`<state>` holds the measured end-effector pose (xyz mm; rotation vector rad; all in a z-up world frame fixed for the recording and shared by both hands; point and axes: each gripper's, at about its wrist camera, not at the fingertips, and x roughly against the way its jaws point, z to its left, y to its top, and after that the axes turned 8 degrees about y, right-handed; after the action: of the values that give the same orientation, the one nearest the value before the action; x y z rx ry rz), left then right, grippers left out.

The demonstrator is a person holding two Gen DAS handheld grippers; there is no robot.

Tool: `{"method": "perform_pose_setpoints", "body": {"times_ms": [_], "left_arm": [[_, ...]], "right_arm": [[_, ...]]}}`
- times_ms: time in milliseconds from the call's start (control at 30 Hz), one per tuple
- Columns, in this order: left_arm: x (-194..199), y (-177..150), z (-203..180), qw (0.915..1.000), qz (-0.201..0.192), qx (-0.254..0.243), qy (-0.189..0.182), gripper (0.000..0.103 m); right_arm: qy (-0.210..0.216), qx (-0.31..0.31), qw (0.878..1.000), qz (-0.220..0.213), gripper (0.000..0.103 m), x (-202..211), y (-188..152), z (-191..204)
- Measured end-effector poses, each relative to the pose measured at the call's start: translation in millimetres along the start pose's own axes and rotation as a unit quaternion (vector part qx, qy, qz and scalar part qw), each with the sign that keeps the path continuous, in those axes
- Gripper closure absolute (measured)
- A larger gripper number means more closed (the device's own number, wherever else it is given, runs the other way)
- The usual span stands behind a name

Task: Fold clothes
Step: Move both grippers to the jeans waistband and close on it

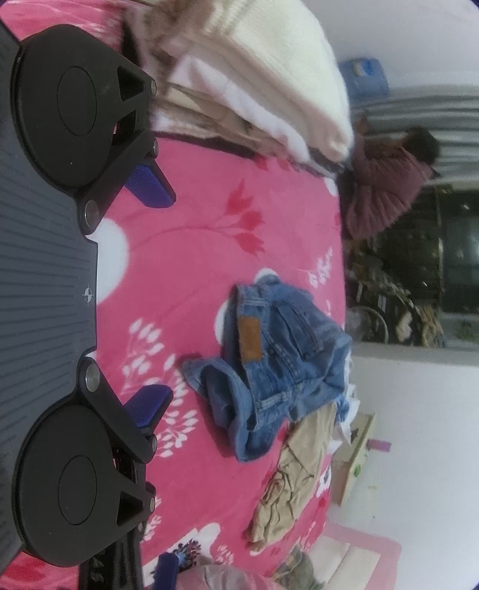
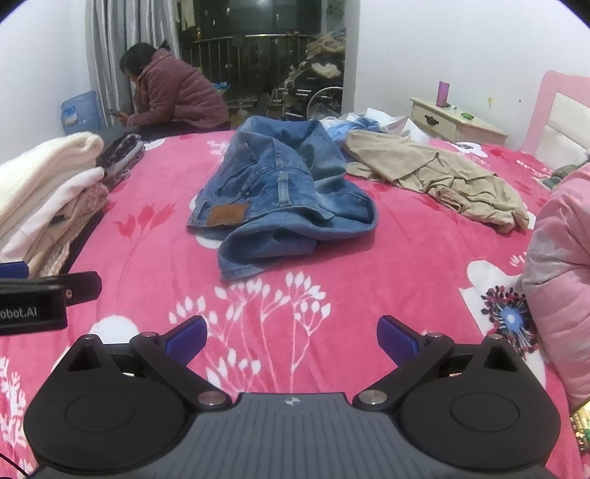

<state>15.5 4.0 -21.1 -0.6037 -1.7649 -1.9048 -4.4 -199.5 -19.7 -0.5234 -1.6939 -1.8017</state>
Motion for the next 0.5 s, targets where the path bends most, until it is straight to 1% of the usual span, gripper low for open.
{"method": "perform_pose_setpoints", "body": {"times_ms": [167, 300, 400, 467, 500], "left_arm": [[-34, 8, -6, 0.9976, -0.054, -0.041, 0.012, 0.000], [-74, 15, -14, 0.9918, -0.094, -0.082, 0.026, 0.000], [-108, 18, -24, 0.9837, -0.119, -0.131, 0.031, 0.000], [-132, 18, -31, 0.9779, -0.123, -0.166, 0.033, 0.000], [-143, 18, -33, 0.9761, -0.121, -0.178, 0.032, 0.000]], "right_arm": [[0.015, 0.010, 0.999, -0.027, 0.002, -12, 6, -15], [0.013, 0.055, 0.997, -0.056, 0.004, -35, 20, -28], [0.012, 0.086, 0.993, -0.077, 0.011, -59, 38, -41], [0.003, 0.099, 0.992, -0.082, 0.019, -78, 51, -51], [-0.002, 0.106, 0.991, -0.084, 0.026, -88, 57, -56]]}}
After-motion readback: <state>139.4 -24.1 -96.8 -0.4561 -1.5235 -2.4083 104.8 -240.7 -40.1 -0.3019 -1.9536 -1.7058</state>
